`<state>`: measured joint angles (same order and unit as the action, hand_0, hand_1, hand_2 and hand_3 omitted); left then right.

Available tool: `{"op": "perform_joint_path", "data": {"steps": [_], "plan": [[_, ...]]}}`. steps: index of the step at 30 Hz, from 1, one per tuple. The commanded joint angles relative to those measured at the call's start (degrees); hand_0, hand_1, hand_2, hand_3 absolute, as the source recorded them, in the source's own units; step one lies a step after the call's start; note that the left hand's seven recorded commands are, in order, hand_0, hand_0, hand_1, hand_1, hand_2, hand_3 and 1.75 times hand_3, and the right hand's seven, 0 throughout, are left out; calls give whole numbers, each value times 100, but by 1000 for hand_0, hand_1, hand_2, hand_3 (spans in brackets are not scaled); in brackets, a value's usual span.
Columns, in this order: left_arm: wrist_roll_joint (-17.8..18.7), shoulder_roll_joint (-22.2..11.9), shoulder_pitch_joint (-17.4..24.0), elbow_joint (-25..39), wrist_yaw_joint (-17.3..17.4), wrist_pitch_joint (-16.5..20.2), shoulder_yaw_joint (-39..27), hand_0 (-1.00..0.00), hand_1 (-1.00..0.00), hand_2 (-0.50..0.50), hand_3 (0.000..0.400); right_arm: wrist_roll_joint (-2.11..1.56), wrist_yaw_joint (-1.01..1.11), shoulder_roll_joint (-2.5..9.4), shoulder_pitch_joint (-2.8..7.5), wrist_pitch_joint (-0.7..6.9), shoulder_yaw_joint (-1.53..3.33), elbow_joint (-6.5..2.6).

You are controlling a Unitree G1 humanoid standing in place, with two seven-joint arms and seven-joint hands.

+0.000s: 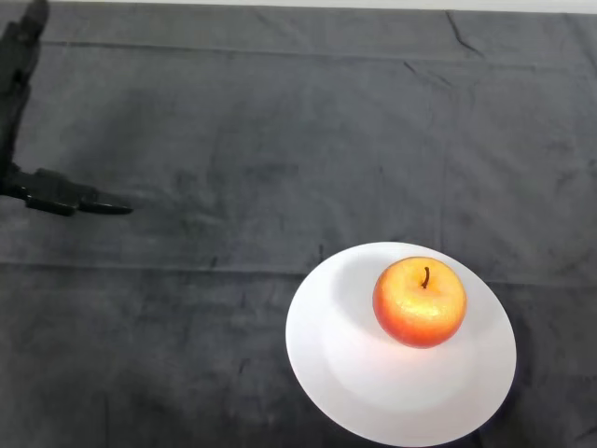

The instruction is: Move the apple to the plate

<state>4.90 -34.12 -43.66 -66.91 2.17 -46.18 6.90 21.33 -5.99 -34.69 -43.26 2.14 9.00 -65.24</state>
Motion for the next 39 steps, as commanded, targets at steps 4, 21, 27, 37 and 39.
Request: {"op": "perform_joint_path", "data": {"steps": [4,21,27,37,39], "plan": [[-68,-492,284,-207,-236,104,-409,0,0,0,0,-25,9,-2,141,36,-27,-191],[610,-934,794,-297,-700,512,-1558,0,0,0,0,-26,8,-2,139,33,-27,-194],[850,-937,887,-303,-881,724,-1918,0,0,0,0,-26,7,-2,140,33,-26,-194],[1018,-895,938,-223,-1090,997,-2261,0,0,0,0,-27,7,-2,140,33,-26,-193],[1023,-877,930,-196,-1119,1039,-2298,0,0,0,0,-27,7,-2,141,33,-26,-192]]}}
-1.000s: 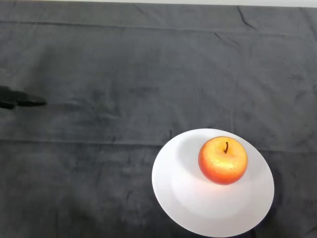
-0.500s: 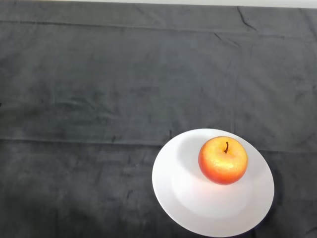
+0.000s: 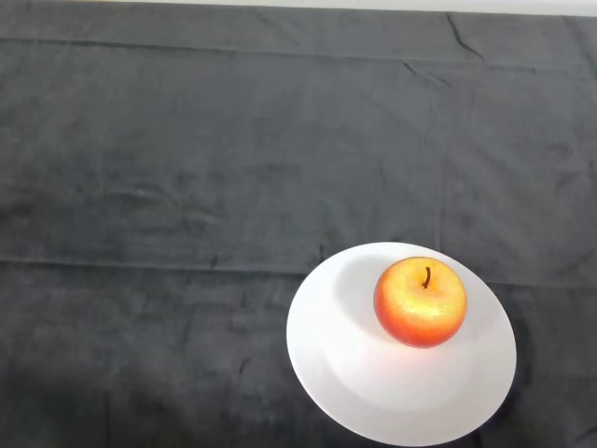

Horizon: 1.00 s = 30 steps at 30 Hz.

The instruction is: Move the apple to the plate

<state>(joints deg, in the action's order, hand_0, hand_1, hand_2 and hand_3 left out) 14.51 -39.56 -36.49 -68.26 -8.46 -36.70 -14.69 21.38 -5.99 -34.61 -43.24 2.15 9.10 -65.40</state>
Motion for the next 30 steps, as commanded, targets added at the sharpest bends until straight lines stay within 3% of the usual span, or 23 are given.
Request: {"op": "perform_joint_path", "data": {"steps": [1,30], "plan": [[62,-327,209,-48,-65,108,-154,0,0,0,0,-31,7,-10,140,33,-36,-176],[83,-240,274,221,-41,315,-570,0,0,0,0,-34,9,-11,147,38,-37,-162]]}}
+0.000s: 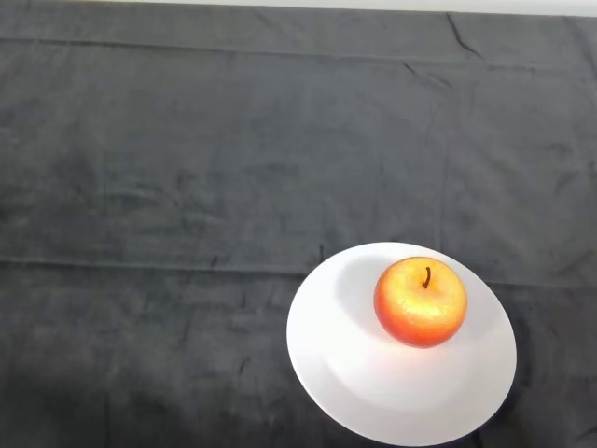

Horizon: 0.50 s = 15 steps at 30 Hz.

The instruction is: Move the apple to the plate

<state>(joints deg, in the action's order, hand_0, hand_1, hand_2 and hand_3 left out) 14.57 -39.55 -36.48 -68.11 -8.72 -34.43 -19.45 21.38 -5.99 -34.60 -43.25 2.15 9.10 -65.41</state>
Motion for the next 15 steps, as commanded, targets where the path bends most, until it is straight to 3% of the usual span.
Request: {"op": "perform_joint_path", "data": {"steps": [1,15], "plan": [[80,-240,275,212,-8,94,-108,0,0,0,0,-34,9,-11,148,39,-37,-161],[60,-203,277,268,10,153,-249,0,0,0,0,-35,10,-12,150,41,-38,-155]]}}
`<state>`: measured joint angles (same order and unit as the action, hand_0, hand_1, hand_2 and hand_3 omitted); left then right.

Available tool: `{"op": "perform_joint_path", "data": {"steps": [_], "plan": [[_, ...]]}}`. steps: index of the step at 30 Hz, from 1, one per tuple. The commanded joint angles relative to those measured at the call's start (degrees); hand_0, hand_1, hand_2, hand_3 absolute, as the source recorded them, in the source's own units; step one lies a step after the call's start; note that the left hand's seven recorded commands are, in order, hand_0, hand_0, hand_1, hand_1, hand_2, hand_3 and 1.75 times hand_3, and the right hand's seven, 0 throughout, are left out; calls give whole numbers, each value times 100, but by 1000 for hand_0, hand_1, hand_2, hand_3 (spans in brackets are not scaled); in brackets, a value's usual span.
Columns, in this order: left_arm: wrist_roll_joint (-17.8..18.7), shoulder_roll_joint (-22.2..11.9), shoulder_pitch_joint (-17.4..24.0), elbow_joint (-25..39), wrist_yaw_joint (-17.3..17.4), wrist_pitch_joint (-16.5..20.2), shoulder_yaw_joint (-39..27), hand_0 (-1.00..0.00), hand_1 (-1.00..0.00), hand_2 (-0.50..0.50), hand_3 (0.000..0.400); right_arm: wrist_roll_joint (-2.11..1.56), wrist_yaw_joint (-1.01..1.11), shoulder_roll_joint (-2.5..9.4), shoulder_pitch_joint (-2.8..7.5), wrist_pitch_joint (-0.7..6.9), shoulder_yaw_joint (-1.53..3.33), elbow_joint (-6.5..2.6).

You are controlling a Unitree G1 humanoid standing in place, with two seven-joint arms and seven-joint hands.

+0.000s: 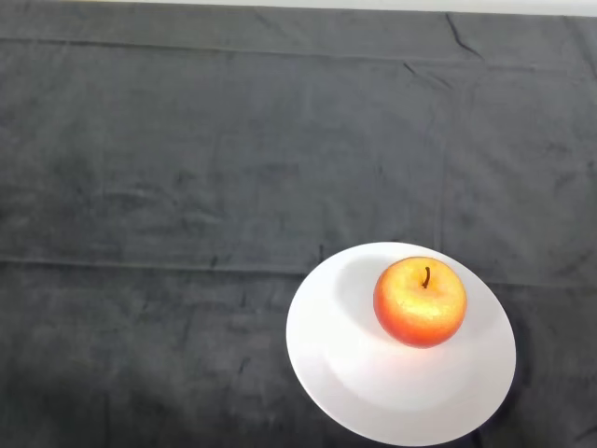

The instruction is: Move the apple to the plate

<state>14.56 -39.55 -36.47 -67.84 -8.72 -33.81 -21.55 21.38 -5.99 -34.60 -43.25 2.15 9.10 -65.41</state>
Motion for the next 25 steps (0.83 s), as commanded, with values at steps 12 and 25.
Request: {"op": "perform_joint_path", "data": {"steps": [12,25], "plan": [[28,-192,295,273,30,112,-136,0,0,0,0,-35,11,-12,152,43,-38,-151],[-17,-179,291,298,34,124,-215,0,0,0,0,-35,11,-12,154,45,-38,-148]]}}
